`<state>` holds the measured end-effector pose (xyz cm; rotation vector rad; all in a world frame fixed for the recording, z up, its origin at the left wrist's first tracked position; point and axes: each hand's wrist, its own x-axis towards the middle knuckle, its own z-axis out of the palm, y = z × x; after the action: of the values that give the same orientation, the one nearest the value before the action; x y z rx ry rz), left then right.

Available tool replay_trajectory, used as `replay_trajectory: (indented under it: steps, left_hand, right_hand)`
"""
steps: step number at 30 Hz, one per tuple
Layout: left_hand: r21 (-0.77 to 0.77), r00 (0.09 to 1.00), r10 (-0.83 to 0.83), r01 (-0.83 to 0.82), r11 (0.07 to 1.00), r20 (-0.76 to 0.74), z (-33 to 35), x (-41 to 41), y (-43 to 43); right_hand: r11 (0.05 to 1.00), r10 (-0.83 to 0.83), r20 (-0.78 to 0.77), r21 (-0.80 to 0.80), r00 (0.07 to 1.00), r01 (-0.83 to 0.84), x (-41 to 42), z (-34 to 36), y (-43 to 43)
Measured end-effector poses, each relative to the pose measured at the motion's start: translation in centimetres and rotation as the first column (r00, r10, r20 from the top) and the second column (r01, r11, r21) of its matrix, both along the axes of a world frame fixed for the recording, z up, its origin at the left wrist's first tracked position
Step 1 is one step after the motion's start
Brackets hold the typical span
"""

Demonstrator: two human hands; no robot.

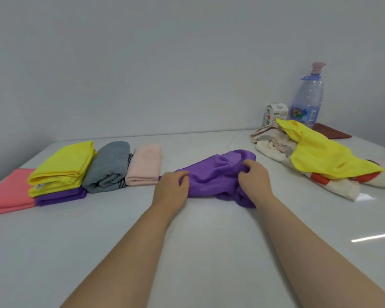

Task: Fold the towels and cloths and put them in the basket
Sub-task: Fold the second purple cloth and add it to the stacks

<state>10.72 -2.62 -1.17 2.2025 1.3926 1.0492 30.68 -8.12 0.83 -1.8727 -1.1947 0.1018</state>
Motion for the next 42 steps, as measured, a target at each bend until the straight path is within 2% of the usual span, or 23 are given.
replay_trajectory:
  steps: [2, 4, 7, 8, 9, 10, 12, 13, 15, 17, 19, 21, 24, 26, 27, 29, 31, 34, 38, 39, 40, 41, 42]
  left_hand:
    - [-0.008, 0.991, -0.040, 0.039, 0.999, -0.126, -0.2, 0.3, 0.0]
    - [0.047, 0.974, 0.014, -0.003, 0.999, -0.226, 0.1, 0.4, -0.4]
    - [0.185, 0.969, 0.164, -0.129, 0.974, -0.184, 1.0, 0.1, -1.2]
    - [0.192, 0.973, 0.172, -0.141, 0.971, -0.154, 1.0, 0.1, -1.2]
    - [0.187, 0.977, 0.155, -0.127, 0.974, -0.144, 1.0, 0.0, -1.1]
    - [0.174, 0.982, 0.111, -0.084, 0.981, -0.153, 0.8, 0.0, -0.9]
    - [0.095, 0.966, -0.019, 0.044, 0.994, -0.257, 0.1, 0.2, -0.3]
    - [0.023, 0.929, -0.082, 0.097, 0.995, -0.361, -0.2, 0.3, -0.1]
    - [-0.057, 0.850, -0.109, 0.092, 0.994, -0.516, -0.5, 0.6, 0.0]
    - [0.009, 0.823, -0.022, 0.033, 0.999, -0.568, -0.3, 0.8, -0.3]
    - [0.108, 0.802, 0.087, -0.028, 0.994, -0.590, 0.5, 1.2, -1.1]
    - [0.185, 0.766, 0.159, -0.054, 0.981, -0.623, 1.3, 1.6, -1.7]
    - [0.235, 0.748, 0.172, -0.023, 0.972, -0.640, 2.3, 2.0, -2.7]
    - [0.235, 0.796, 0.161, -0.025, 0.972, -0.583, 2.5, 2.0, -3.0]
    - [0.236, 0.822, 0.161, -0.034, 0.971, -0.546, 2.5, 2.0, -3.1]
    - [0.265, 0.872, 0.171, -0.049, 0.963, -0.458, 2.5, 1.8, -3.1]
    - [0.278, 0.918, 0.152, -0.047, 0.959, -0.368, 2.8, 1.6, -2.6]
    - [0.205, 0.955, 0.064, -0.004, 0.979, -0.288, 3.7, 1.0, -1.0]
    - [0.061, 0.939, -0.119, 0.146, 0.987, -0.323, 4.0, -0.2, 1.0]
    - [0.035, 0.928, -0.152, 0.174, 0.984, -0.340, 3.7, -0.4, 1.4]
    - [0.010, 0.916, -0.183, 0.199, 0.980, -0.357, 3.3, -0.5, 1.7]
    - [-0.014, 0.904, -0.211, 0.222, 0.975, -0.373, 2.9, -0.5, 1.9]
    - [-0.043, 0.889, -0.239, 0.241, 0.969, -0.391, 2.4, -0.5, 2.0]
  right_hand:
    - [0.991, 0.133, -0.118, 0.006, 0.984, -0.133, -0.5, 0.1, 0.1]
    - [0.974, 0.223, -0.320, 0.029, 0.921, -0.226, -1.0, 0.5, 0.1]
    - [0.946, 0.289, -0.602, 0.063, 0.744, -0.317, -0.9, 1.3, -0.1]
    - [0.939, 0.291, -0.625, 0.041, 0.724, -0.342, -0.6, 1.6, -0.3]
    - [0.939, 0.271, -0.610, -0.002, 0.745, -0.344, -0.4, 1.8, -0.4]
    - [0.952, 0.221, -0.528, -0.064, 0.820, -0.299, 0.0, 1.9, -0.4]
    - [0.987, 0.000, -0.223, -0.158, 0.975, -0.036, 0.9, 1.7, -0.5]
    - [0.981, -0.144, -0.087, -0.144, 0.986, 0.131, 1.4, 1.5, -0.6]
    - [0.945, -0.320, 0.047, -0.059, 0.946, 0.322, 2.0, 1.3, -0.8]
    - [0.913, -0.398, 0.154, -0.030, 0.904, 0.407, 2.9, 1.1, -1.0]
    - [0.865, -0.454, 0.286, -0.084, 0.844, 0.494, 3.4, 1.0, -1.1]
    - [0.841, -0.466, 0.348, -0.110, 0.813, 0.529, 3.1, 1.2, -1.0]
    - [0.916, -0.311, 0.474, -0.082, 0.823, 0.393, 1.6, 1.1, -0.5]
    - [0.923, -0.137, 0.379, -0.287, 0.915, 0.257, 0.3, 1.0, -0.2]
    - [0.884, -0.035, 0.292, -0.437, 0.956, 0.165, -0.2, 0.7, -0.1]
    - [0.759, 0.172, 0.251, -0.651, 0.953, 0.035, -0.9, 0.0, -0.1]
    - [0.690, 0.318, 0.252, -0.722, 0.914, -0.041, -1.2, -0.2, -0.2]
    - [0.631, 0.484, 0.170, -0.748, 0.858, -0.207, -1.6, 0.7, -0.7]
    - [0.527, 0.661, 0.002, -0.713, 0.750, -0.462, -1.7, 1.3, -1.1]
    - [0.535, 0.663, -0.085, -0.642, 0.744, -0.550, -1.6, 1.4, -1.2]
    - [0.589, 0.629, -0.170, -0.533, 0.759, -0.608, -1.7, 1.4, -1.2]
    - [0.678, 0.568, -0.217, -0.423, 0.794, -0.601, -1.8, 1.4, -1.2]
    - [0.769, 0.495, -0.169, -0.371, 0.852, -0.520, -1.7, 1.3, -1.0]
